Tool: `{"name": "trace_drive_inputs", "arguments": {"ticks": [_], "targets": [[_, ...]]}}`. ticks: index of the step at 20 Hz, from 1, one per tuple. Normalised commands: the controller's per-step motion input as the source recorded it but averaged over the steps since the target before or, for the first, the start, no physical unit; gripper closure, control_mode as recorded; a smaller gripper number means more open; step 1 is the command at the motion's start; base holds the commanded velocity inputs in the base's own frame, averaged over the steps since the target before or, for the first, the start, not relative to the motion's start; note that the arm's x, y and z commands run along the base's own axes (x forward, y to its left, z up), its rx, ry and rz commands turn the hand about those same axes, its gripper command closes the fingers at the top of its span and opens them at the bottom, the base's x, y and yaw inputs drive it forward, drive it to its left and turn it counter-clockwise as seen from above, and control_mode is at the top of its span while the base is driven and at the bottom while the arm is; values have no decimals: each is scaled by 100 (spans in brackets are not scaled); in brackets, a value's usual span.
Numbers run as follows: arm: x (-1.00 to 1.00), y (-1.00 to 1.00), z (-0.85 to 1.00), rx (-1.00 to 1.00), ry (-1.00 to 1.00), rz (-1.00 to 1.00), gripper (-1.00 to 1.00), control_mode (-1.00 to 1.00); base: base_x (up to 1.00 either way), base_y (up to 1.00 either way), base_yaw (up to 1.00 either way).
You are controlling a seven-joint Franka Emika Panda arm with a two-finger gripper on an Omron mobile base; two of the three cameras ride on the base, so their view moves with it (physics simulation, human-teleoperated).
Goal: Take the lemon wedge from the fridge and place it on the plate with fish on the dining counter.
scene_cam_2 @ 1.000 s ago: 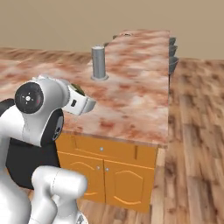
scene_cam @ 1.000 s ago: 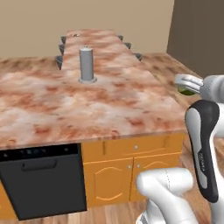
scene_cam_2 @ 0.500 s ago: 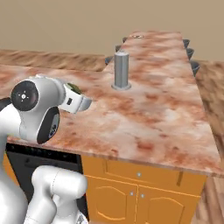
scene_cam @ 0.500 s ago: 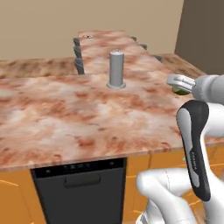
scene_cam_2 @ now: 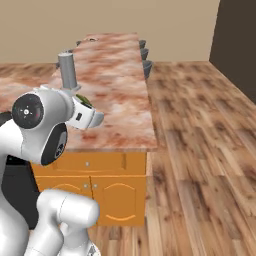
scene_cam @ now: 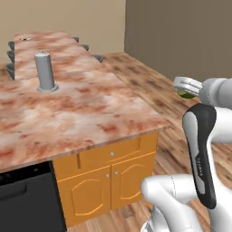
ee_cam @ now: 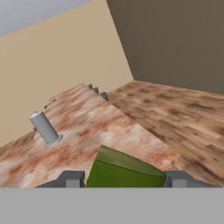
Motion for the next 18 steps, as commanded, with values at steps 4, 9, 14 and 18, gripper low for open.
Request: {"name": "trace_drive_inputs", "arguments": {"ticks": [4, 9, 14, 18], "targets": [[0, 0, 0, 0, 0, 0, 100, 100, -30, -100, -37], [0, 0, 0, 0, 0, 0, 100, 100, -10, -100, -35], [0, 0, 0, 0, 0, 0, 100, 100, 52, -100, -14], [0, 0, 0, 0, 0, 0, 100, 100, 100, -100, 1]]}}
